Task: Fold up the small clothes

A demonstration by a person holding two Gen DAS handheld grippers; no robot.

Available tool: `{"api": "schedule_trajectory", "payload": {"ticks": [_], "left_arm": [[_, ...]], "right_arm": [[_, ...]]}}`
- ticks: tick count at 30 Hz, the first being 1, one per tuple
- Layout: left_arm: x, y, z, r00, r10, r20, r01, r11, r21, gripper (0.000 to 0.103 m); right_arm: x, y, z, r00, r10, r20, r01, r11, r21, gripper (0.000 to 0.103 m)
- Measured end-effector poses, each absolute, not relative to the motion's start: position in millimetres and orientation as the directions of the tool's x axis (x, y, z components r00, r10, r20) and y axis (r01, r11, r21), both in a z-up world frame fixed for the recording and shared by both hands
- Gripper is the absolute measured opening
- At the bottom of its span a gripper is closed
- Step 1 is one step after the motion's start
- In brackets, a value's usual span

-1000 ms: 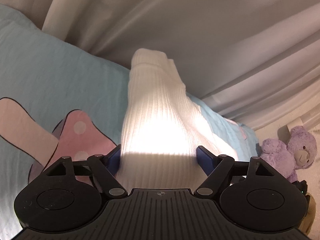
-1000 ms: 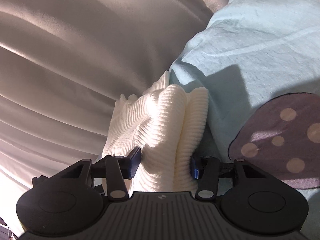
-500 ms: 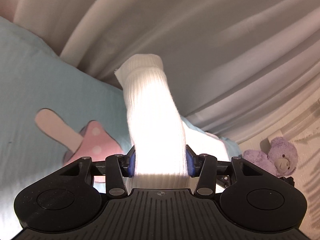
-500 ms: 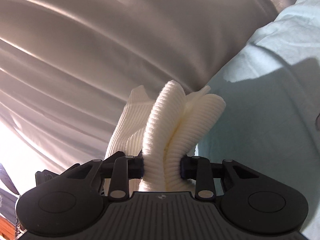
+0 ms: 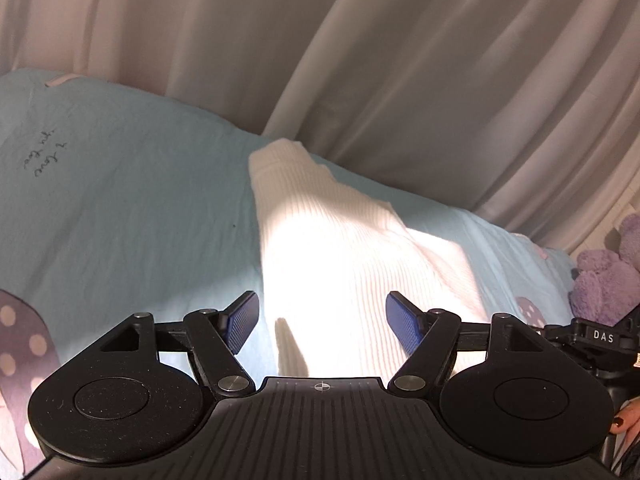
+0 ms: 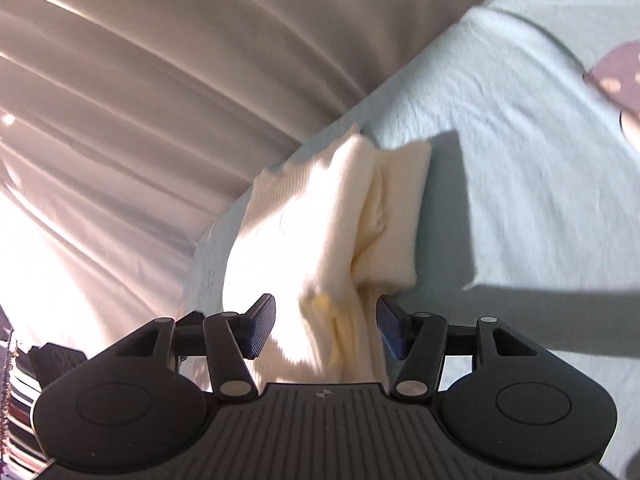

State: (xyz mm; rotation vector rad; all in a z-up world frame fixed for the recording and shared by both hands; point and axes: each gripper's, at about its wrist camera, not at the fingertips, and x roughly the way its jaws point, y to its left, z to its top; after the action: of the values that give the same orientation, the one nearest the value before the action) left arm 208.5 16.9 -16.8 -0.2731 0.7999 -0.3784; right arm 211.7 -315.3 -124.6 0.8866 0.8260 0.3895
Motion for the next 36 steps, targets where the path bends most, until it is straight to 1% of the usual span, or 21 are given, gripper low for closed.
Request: {"api": "schedule_trajectory", "payload": {"ticks": [4, 5, 6, 7, 8, 10, 11, 13, 14, 17, 19, 21, 23, 24, 26, 28, 30, 34, 36], "left_arm": [[201.2, 14.2, -33.3, 0.571, -0.432, -0.698, 0.201, 0.898, -0.391, 0.076], [201.0, 13.4, -36.5, 0.553, -0.440, -0.707, 0.197, 0.894, -0.403, 0.076], [196.4, 13.0, -40.3, 0.539, -0.451, -0.711, 0.199, 0.889, -0.413, 0.076], [192.8, 12.1, -41.8, 0.531, -0.456, -0.714, 0.202, 0.887, -0.416, 0.075], [190.8, 11.0, -42.3, 0.528, -0.457, -0.716, 0.206, 0.887, -0.414, 0.076], [187.0, 7.9, -42.7, 0.522, -0.456, -0.721, 0.213, 0.888, -0.407, 0.076], [184.1, 7.9, -43.1, 0.519, -0.456, -0.723, 0.219, 0.889, -0.403, 0.076], [180.8, 9.4, -43.0, 0.516, -0.450, -0.729, 0.220, 0.892, -0.395, 0.076], [181.1, 9.7, -42.9, 0.518, -0.440, -0.734, 0.215, 0.897, -0.386, 0.076], [182.0, 15.4, -37.2, 0.553, -0.375, -0.744, 0.188, 0.926, -0.327, 0.076], [182.6, 20.8, -30.6, 0.592, -0.339, -0.732, 0.175, 0.940, -0.294, 0.076], [187.8, 23.3, -24.7, 0.622, -0.315, -0.717, 0.151, 0.947, -0.285, 0.076], [196.9, 21.9, -19.2, 0.649, -0.276, -0.709, 0.107, 0.956, -0.274, 0.077], [202.4, 20.3, -17.5, 0.656, -0.251, -0.712, 0.081, 0.961, -0.264, 0.077], [216.9, 16.3, -15.0, 0.683, -0.195, -0.704, 0.008, 0.966, -0.260, 0.077], [231.5, 13.0, -15.8, 0.703, -0.154, -0.694, -0.063, 0.959, -0.277, 0.077], [246.9, 6.3, -19.0, 0.711, -0.144, -0.688, -0.100, 0.948, -0.302, 0.077], [271.1, -13.4, -28.4, 0.747, -0.149, -0.647, -0.078, 0.948, -0.308, 0.078], [280.9, -24.2, -36.0, 0.755, -0.138, -0.641, -0.059, 0.959, -0.276, 0.080]], "right_arm": [[203.5, -297.1, -129.1, 0.619, 0.610, -0.495, 0.020, 0.617, 0.786, 0.056], [202.3, -294.2, -127.8, 0.629, 0.606, -0.487, 0.004, 0.624, 0.781, 0.053], [201.8, -290.8, -125.4, 0.630, 0.609, -0.482, -0.015, 0.630, 0.777, 0.036], [199.8, -287.9, -121.6, 0.634, 0.614, -0.470, -0.042, 0.634, 0.772, 0.026], [194.1, -288.3, -117.7, 0.645, 0.615, -0.454, -0.059, 0.632, 0.773, 0.019], [196.8, -293.2, -118.7, 0.658, 0.617, -0.431, -0.072, 0.621, 0.780, 0.018], [195.8, -294.4, -118.9, 0.664, 0.595, -0.453, -0.061, 0.647, 0.760, 0.016], [193.2, -293.1, -118.6, 0.660, 0.511, -0.550, -0.026, 0.748, 0.663, 0.012], [191.6, -292.9, -117.7, 0.657, 0.482, -0.580, -0.015, 0.777, 0.629, 0.009], [186.1, -296.2, -111.6, 0.658, 0.432, -0.617, 0.009, 0.815, 0.580, 0.009], [184.4, -298.7, -103.3, 0.670, 0.384, -0.635, 0.023, 0.844, 0.535, 0.012], [187.0, -297.1, -91.1, 0.707, 0.353, -0.613, 0.010, 0.862, 0.508, 0.013], [194.1, -288.2, -76.2, 0.754, 0.336, -0.564, -0.037, 0.879, 0.475, 0.013], [198.9, -281.1, -67.8, 0.776, 0.328, -0.539, -0.057, 0.887, 0.458, 0.016], [215.9, -265.1, -60.9, 0.783, 0.328, -0.528, -0.077, 0.894, 0.441, 0.019], [237.0, -243.5, -60.4, 0.787, 0.333, -0.519, -0.106, 0.902, 0.418, 0.019], [257.1, -223.9, -64.9, 0.783, 0.317, -0.535, -0.110, 0.917, 0.383, 0.019], [279.6, -204.3, -84.9, 0.793, 0.182, -0.582, -0.042, 0.968, 0.246, 0.020], [279.8, -207.5, -93.8, 0.810, 0.163, -0.564, -0.032, 0.972, 0.234, 0.021]]}}
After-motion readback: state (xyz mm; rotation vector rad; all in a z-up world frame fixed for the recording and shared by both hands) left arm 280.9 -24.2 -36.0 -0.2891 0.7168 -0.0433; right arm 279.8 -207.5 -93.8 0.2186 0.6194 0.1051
